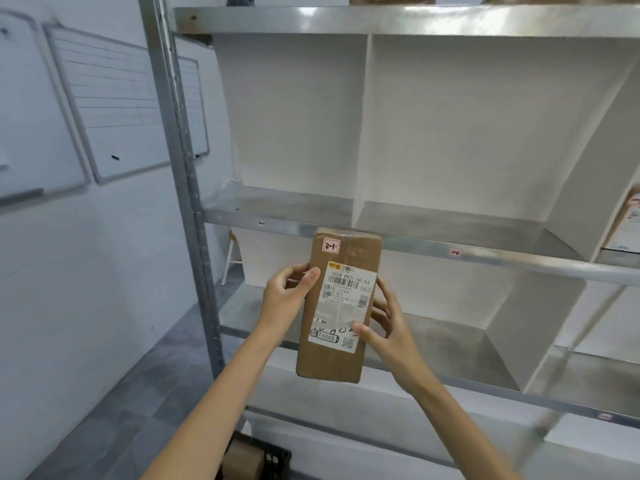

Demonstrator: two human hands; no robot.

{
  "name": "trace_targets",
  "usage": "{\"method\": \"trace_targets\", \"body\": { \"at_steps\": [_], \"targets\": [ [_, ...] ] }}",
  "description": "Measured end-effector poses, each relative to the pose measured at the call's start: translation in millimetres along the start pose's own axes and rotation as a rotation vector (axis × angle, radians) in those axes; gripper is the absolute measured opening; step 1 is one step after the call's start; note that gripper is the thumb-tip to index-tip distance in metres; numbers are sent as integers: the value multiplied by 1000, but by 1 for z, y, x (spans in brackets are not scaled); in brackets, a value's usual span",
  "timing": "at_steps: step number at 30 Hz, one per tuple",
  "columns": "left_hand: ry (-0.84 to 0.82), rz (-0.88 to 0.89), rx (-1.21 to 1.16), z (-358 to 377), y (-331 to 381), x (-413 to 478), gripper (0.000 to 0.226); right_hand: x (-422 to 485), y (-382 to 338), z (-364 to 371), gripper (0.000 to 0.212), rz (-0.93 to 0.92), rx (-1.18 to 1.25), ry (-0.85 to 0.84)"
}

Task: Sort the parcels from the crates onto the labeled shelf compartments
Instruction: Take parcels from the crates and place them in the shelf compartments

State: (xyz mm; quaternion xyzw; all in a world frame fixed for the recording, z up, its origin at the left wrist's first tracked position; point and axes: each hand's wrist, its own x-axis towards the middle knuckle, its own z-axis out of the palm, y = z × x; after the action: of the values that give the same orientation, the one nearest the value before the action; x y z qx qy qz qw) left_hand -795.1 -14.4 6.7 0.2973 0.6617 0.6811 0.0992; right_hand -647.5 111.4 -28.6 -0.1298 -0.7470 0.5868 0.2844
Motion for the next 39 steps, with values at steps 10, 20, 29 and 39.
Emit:
{"method": "trace_targets", "body": {
  "at_steps": [10,20,29,39],
  "targets": [
    [-4,-220,4,-66,-96,-4,34,26,65,110,90,177,66,-48],
    [119,-384,-285,-92,-129,62,42,108,93,157,75,224,163,-29],
    [204,-462,-331,-115,-180,168,48,211,145,202,62,299,217,42],
    [421,-579,-404,-114,-261,231,48,263,205,227,54,430,230,168]
  ]
}}
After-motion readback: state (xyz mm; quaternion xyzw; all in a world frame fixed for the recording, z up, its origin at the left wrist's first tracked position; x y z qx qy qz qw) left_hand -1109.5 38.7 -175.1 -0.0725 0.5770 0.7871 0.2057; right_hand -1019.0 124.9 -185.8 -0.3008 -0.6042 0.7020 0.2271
